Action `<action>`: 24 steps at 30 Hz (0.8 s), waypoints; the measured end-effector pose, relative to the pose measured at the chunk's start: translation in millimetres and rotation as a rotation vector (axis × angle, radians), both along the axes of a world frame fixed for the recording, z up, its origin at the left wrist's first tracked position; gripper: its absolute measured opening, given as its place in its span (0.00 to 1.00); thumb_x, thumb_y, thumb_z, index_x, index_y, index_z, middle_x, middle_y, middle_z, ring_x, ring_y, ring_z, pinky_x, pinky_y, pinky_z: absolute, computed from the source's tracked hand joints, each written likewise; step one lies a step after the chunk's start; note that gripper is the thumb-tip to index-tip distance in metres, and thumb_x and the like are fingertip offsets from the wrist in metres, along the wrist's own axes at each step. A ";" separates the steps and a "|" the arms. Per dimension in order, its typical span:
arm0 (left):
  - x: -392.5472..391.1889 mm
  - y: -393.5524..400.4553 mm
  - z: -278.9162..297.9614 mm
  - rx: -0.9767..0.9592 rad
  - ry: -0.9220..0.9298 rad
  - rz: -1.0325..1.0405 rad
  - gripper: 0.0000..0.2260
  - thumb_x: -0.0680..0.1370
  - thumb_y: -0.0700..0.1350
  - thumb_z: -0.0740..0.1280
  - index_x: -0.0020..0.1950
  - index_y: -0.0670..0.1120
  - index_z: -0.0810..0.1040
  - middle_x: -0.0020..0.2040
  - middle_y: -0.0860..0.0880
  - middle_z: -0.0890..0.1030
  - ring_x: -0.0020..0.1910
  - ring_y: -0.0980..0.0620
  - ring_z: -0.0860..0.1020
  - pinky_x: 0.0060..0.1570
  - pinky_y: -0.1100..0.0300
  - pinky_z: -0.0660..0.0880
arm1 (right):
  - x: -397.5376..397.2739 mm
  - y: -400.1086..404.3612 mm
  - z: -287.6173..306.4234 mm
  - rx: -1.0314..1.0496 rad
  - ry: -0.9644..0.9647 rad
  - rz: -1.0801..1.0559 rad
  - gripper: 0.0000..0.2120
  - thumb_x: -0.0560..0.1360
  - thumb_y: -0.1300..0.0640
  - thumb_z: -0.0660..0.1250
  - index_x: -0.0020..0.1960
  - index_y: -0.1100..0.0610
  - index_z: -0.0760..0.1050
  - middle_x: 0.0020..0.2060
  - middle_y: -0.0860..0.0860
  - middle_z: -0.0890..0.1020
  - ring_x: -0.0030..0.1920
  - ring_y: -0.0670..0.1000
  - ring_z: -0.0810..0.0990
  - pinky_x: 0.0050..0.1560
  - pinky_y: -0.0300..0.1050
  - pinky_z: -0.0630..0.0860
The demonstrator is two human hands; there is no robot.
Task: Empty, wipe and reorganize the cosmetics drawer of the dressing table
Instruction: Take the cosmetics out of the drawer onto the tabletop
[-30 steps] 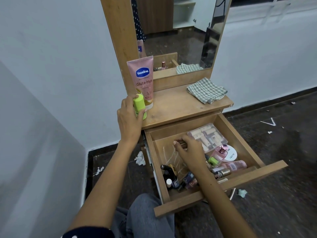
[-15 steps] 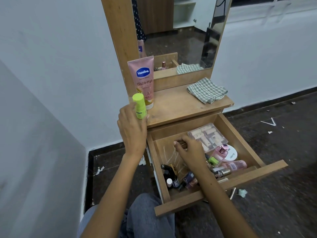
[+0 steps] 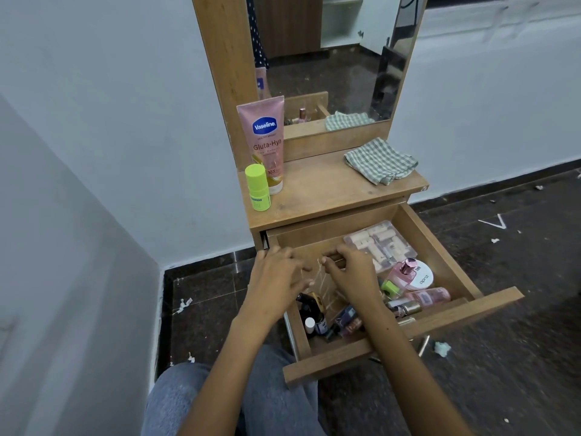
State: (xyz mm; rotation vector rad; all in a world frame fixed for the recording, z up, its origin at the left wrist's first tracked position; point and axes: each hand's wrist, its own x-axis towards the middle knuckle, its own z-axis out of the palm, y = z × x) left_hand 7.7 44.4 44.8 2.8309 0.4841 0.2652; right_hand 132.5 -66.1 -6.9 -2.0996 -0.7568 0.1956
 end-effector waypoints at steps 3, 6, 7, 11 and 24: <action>-1.1 -1.5 5.3 0.053 0.152 -0.050 0.13 0.75 0.56 0.67 0.59 0.58 0.79 0.59 0.56 0.77 0.60 0.54 0.68 0.57 0.57 0.59 | 0.7 1.7 -2.5 -0.014 0.008 0.023 0.04 0.74 0.56 0.70 0.47 0.54 0.81 0.39 0.46 0.83 0.39 0.43 0.81 0.43 0.40 0.79; -0.6 -5.5 9.0 0.108 0.237 -0.065 0.10 0.75 0.52 0.68 0.56 0.57 0.81 0.56 0.56 0.79 0.59 0.52 0.67 0.54 0.56 0.56 | 1.1 2.9 -2.9 -0.003 0.027 0.026 0.03 0.74 0.56 0.69 0.46 0.54 0.81 0.38 0.47 0.83 0.39 0.45 0.82 0.43 0.41 0.79; -0.3 -7.2 10.0 0.132 0.260 -0.066 0.10 0.75 0.52 0.68 0.55 0.57 0.81 0.54 0.55 0.79 0.59 0.51 0.67 0.53 0.56 0.57 | 1.0 3.0 -2.5 -0.003 0.031 0.025 0.03 0.74 0.56 0.69 0.46 0.54 0.81 0.38 0.47 0.83 0.39 0.45 0.82 0.43 0.42 0.79; 1.2 -11.8 11.0 0.163 0.298 -0.057 0.11 0.75 0.52 0.69 0.58 0.58 0.81 0.54 0.52 0.79 0.60 0.48 0.66 0.55 0.56 0.58 | 0.9 2.2 -2.2 -0.002 0.034 0.030 0.03 0.74 0.56 0.69 0.46 0.54 0.81 0.38 0.47 0.83 0.39 0.45 0.82 0.43 0.43 0.80; 10.9 -7.9 -2.1 0.068 -0.297 0.147 0.03 0.76 0.46 0.68 0.47 0.50 0.81 0.42 0.53 0.80 0.45 0.51 0.74 0.47 0.60 0.59 | -7.4 0.8 12.9 0.162 0.222 0.306 0.14 0.71 0.66 0.68 0.53 0.52 0.80 0.48 0.42 0.83 0.53 0.42 0.80 0.55 0.40 0.77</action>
